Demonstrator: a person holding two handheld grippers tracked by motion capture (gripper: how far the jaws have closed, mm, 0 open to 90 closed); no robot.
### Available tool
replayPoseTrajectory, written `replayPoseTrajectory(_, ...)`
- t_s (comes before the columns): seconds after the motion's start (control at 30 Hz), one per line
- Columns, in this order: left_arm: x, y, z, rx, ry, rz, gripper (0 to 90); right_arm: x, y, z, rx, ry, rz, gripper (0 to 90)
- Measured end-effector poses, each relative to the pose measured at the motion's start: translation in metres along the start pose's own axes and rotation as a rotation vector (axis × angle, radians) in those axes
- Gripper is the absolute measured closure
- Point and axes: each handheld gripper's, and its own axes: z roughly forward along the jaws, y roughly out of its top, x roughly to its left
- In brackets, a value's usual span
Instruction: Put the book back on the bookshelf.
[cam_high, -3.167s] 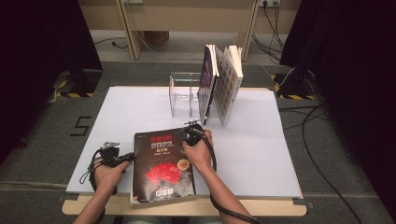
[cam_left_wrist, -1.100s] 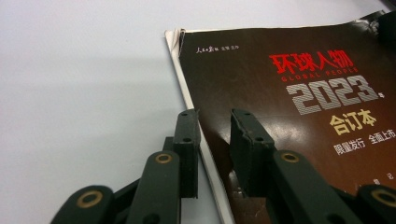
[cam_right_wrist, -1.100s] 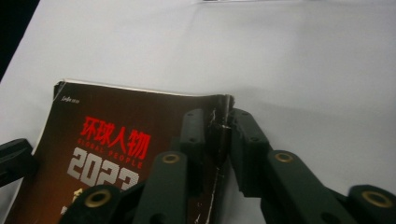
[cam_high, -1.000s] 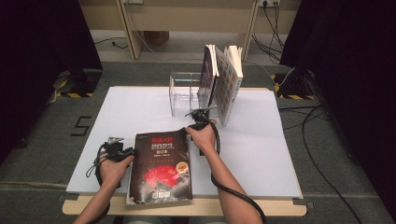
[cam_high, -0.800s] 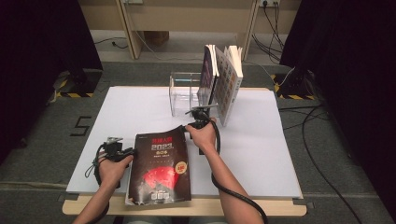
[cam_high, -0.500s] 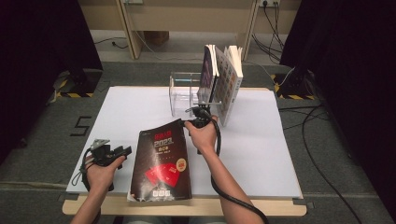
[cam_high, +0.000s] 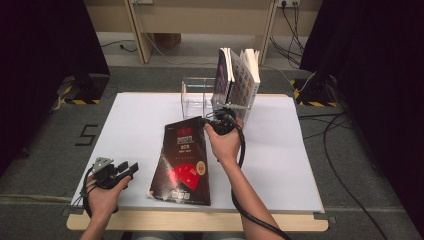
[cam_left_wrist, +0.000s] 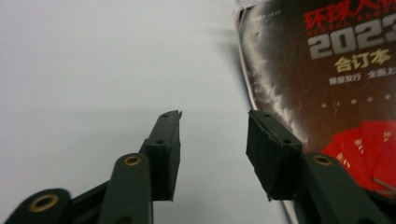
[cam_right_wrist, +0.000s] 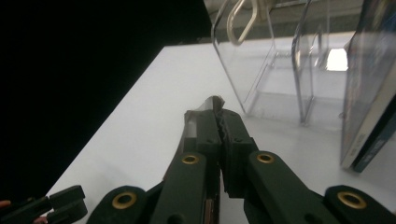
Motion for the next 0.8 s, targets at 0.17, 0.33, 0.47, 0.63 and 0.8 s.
replayPoseTrajectory(0.17,0.0,-0.004,0.001,0.004,0.004,0.011,49.5,0.007,0.01,-0.016,-0.061,-0.014,-0.026,88.2)
replayPoseTrajectory(0.33,-0.001,-0.006,0.001,0.006,0.001,0.012,48.9,0.011,0.017,-0.03,-0.109,-0.026,-0.034,88.3)
replayPoseTrajectory(0.47,-0.001,-0.007,0.002,0.006,0.001,0.009,48.9,0.014,0.023,-0.042,-0.145,-0.042,-0.056,88.3)
replayPoseTrajectory(0.63,-0.003,-0.007,0.002,-0.003,-0.006,0.015,48.9,0.021,0.031,-0.05,-0.179,-0.045,-0.075,88.3)
replayPoseTrajectory(0.8,-0.003,-0.006,0.001,-0.011,-0.011,0.012,49.0,0.025,0.039,-0.06,-0.226,-0.057,-0.088,88.3)
